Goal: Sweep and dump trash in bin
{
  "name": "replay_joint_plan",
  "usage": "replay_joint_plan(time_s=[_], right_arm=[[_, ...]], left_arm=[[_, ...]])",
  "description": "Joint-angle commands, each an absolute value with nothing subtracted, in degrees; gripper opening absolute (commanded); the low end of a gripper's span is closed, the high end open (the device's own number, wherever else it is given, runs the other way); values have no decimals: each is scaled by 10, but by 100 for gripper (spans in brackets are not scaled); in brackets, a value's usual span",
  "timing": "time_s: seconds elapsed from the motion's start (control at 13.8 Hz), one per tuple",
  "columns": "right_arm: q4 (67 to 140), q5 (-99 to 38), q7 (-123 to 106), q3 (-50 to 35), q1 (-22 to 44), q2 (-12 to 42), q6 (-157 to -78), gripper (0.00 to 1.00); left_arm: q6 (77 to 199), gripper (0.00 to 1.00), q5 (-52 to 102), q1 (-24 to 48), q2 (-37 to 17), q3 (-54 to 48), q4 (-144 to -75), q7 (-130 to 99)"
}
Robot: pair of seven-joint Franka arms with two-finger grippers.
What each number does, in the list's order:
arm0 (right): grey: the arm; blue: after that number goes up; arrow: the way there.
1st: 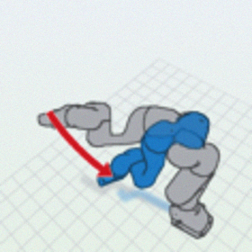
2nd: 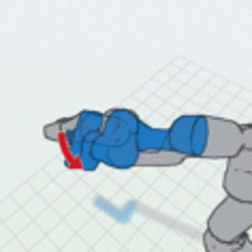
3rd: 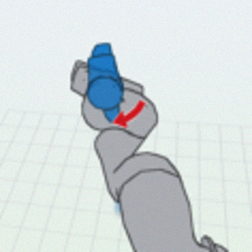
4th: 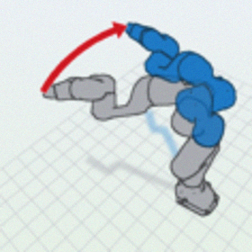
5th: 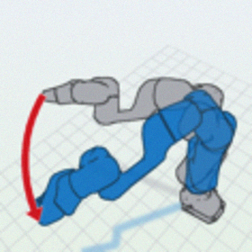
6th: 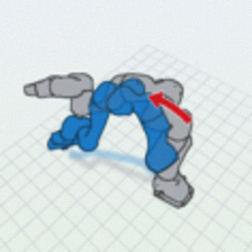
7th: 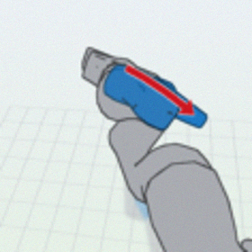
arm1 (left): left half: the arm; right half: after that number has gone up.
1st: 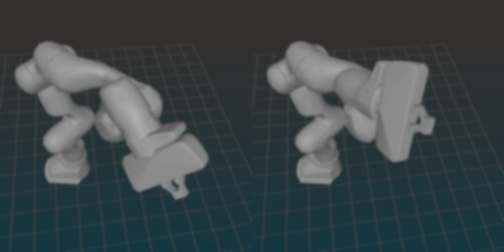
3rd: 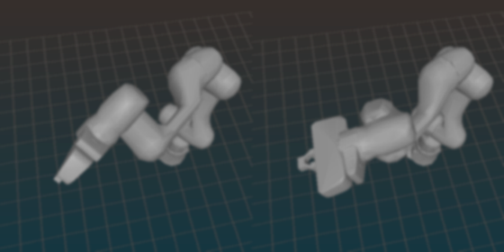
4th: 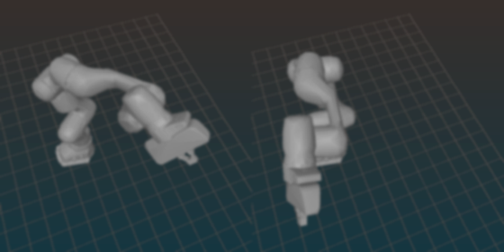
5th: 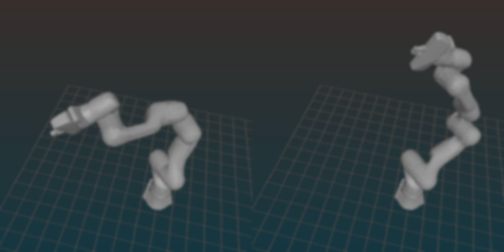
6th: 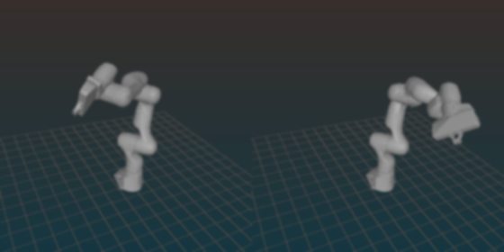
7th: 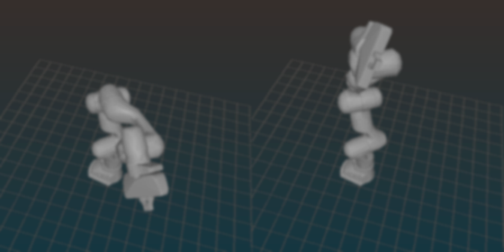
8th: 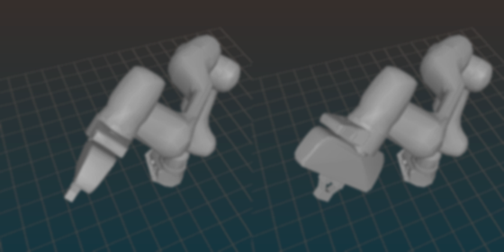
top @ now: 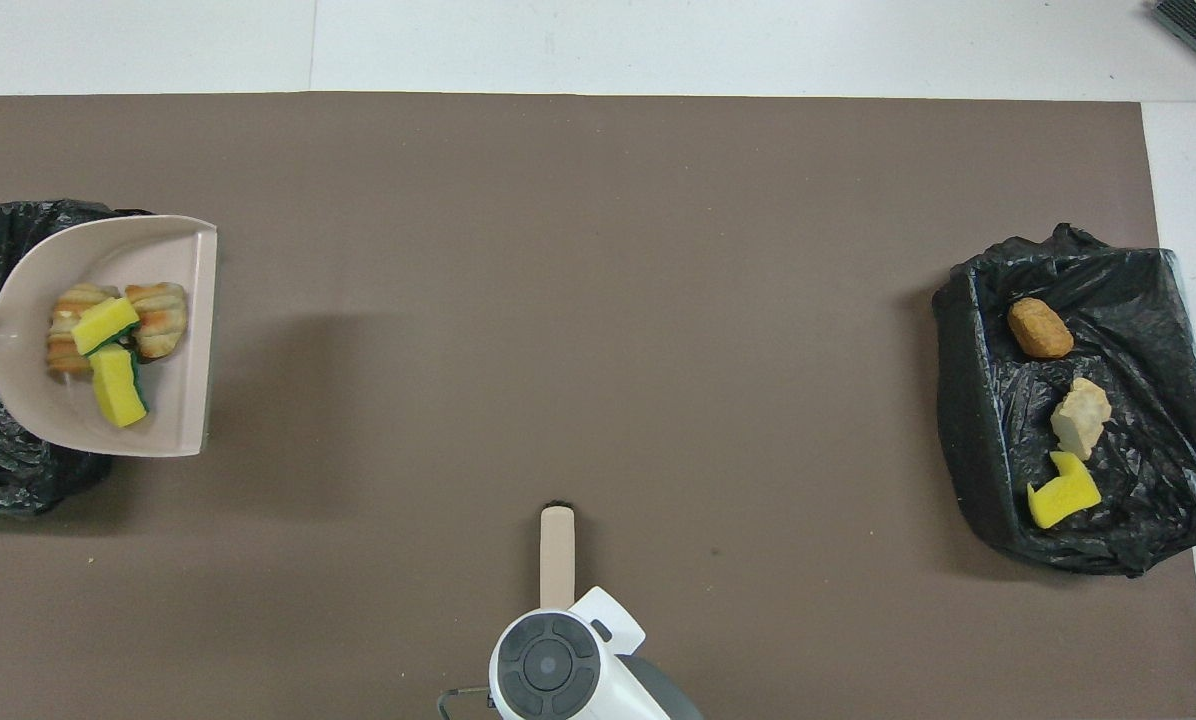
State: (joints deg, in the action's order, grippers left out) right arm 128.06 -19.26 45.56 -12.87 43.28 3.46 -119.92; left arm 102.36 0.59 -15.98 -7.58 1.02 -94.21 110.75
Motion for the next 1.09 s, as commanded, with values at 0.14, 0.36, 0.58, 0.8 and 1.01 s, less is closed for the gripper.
replay_joint_plan(time_s=[0.14, 0.36, 0.58, 0.8, 1.01], right_arm=[[1300, -207, 427, -129, 431, 17, -1208, 20], [1294, -203, 414, -128, 428, 23, -1208, 54], [1269, -196, 411, -126, 406, 40, -1212, 73], [1239, -196, 408, -124, 358, 32, -1209, 80], [1221, -167, 406, -121, 288, 5, -1206, 94]], left_arm=[[1059, 0, -23, -256, -100, 4, -919, 1153], [1107, 0, -96, -286, -111, 6, -908, 1153], [1164, 0, -195, -290, -117, 6, -903, 1127], [1186, 0, -340, -276, -109, 5, -924, 1022], [1190, 0, -419, -249, -91, 5, -959, 972]])
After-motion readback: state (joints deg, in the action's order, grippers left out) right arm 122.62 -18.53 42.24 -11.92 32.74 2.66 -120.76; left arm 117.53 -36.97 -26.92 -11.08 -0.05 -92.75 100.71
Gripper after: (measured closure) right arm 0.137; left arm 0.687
